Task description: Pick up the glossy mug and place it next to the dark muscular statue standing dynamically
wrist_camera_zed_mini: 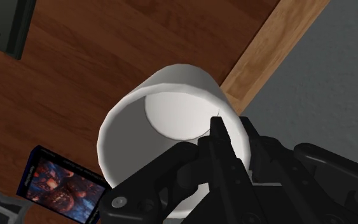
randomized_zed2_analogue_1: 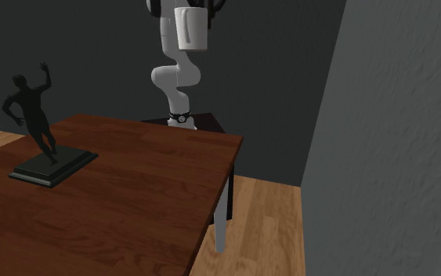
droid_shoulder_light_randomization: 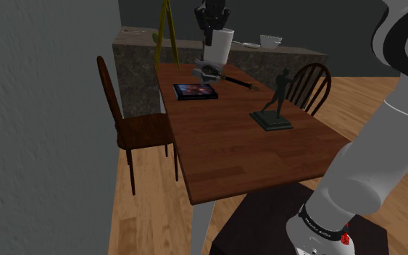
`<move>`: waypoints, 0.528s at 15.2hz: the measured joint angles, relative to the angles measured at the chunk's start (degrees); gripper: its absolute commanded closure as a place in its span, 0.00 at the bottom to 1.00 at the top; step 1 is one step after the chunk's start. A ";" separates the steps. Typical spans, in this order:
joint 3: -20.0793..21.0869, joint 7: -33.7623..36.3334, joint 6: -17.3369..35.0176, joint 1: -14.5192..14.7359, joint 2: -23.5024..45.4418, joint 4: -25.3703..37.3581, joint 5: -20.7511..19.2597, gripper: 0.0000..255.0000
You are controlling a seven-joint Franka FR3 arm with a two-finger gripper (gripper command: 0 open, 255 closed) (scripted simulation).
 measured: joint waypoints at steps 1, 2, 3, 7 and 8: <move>0.09 0.05 -1.07 0.06 0.76 1.83 -0.14 1.00; 0.16 0.07 -2.08 0.11 1.44 3.50 -0.28 1.00; 0.21 0.05 -3.08 0.14 2.06 5.10 -0.42 1.00; -0.42 -1.30 -5.48 -0.49 1.40 6.91 -0.34 1.00; -1.12 -2.55 -5.50 -1.11 0.35 5.98 -0.19 1.00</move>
